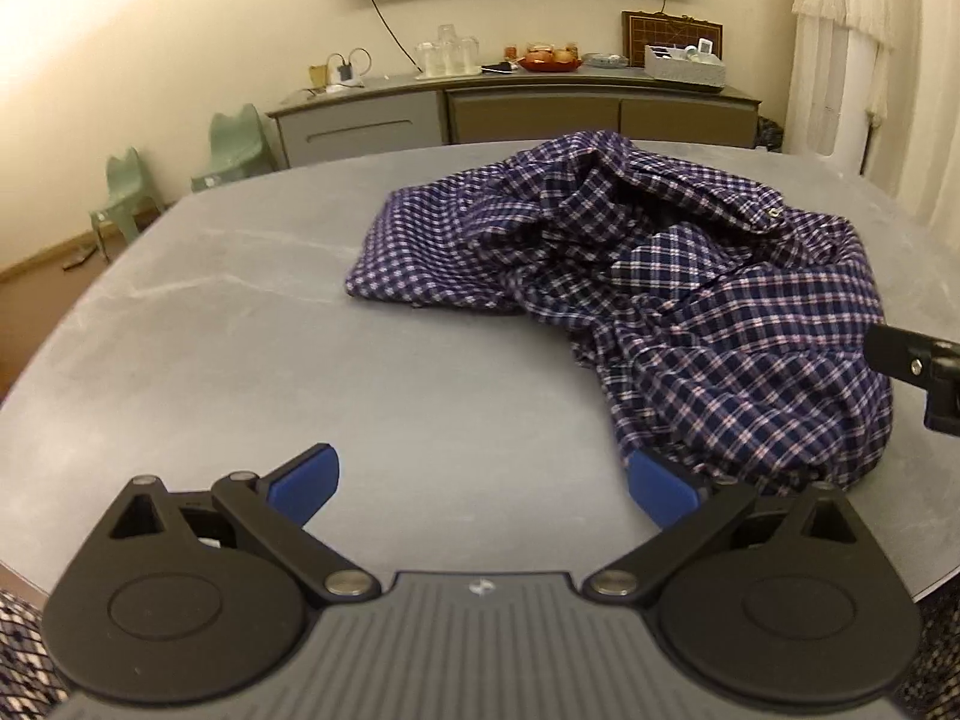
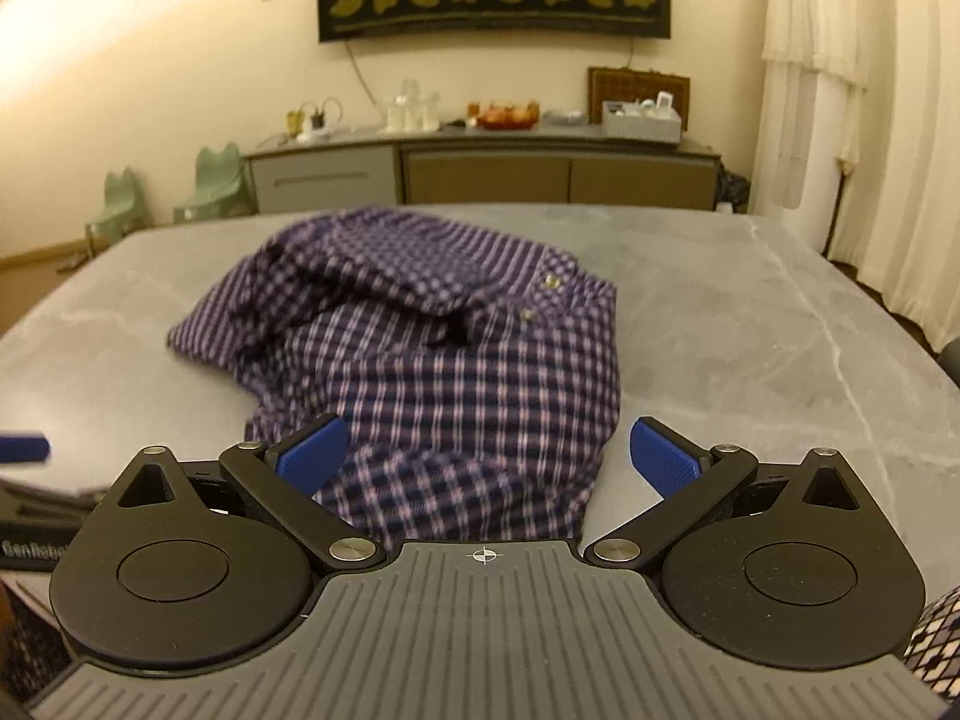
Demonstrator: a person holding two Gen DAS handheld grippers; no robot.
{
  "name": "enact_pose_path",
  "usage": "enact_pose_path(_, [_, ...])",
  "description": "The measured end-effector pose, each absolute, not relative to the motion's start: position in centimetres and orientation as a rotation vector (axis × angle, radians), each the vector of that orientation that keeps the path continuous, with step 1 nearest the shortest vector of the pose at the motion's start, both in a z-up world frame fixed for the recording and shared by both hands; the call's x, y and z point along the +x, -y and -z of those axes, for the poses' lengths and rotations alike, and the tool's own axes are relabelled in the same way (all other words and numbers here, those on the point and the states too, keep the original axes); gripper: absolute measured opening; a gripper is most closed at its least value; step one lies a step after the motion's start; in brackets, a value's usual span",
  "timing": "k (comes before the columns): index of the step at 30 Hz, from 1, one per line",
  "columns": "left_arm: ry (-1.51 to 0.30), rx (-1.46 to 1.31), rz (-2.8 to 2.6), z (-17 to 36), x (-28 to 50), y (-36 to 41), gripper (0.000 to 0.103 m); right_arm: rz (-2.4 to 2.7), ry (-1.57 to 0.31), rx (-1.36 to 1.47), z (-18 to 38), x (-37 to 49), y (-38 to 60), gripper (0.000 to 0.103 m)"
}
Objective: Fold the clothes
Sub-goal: 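Reach both grippers toward the crumpled checked shirt and close on its fabric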
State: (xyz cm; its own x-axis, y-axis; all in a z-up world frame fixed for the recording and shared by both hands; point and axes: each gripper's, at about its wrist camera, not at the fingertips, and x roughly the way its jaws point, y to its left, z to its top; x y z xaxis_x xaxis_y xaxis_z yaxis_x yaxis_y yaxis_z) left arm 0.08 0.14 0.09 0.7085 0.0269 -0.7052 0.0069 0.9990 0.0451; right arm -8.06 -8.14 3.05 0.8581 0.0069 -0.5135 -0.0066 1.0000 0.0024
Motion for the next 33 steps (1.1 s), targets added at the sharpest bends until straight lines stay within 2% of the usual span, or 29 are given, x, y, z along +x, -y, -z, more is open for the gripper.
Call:
enact_pose_path(5, [-0.728,0.027,-0.012,-0.6,-0.9,-0.9,0.103,-0.01,-0.508,0.045,-2.5,-9.2,8.7,0.102])
enact_pose_path(12, [-0.737,0.083,0.017,-0.5,-2.0,0.7,0.103,-0.015,-0.585,0.05,-2.7,-8.5,9.4,0.102])
enact_pose_path(13, [-0.746,0.113,0.015,-0.5,-2.0,1.4,0.096,-0.014,-0.579,0.052,-2.7,-8.7,9.5,0.102])
enact_pose_path(15, [-0.783,0.12,0.018,-0.1,-1.9,1.9,0.09,-0.014,-0.569,0.056,-2.7,-9.0,9.6,0.102])
enact_pose_path(18, [-0.806,0.092,0.03,0.0,-2.2,1.7,0.09,-0.007,-0.555,0.057,-2.8,-9.6,9.8,0.102])
enact_pose_path(21, [-0.797,0.099,0.031,-0.6,-3.0,2.1,0.095,-0.001,-0.541,0.063,-2.7,-10.1,10.1,0.102])
enact_pose_path(29, [-0.792,0.1,0.053,-1.8,-3.7,3.0,0.096,-0.004,-0.528,0.069,-2.9,-10.8,10.4,0.102])
enact_pose_path(33, [-0.81,0.122,0.077,-1.6,-4.3,3.4,0.088,-0.008,-0.515,0.077,-3.0,-11.1,10.7,0.102])
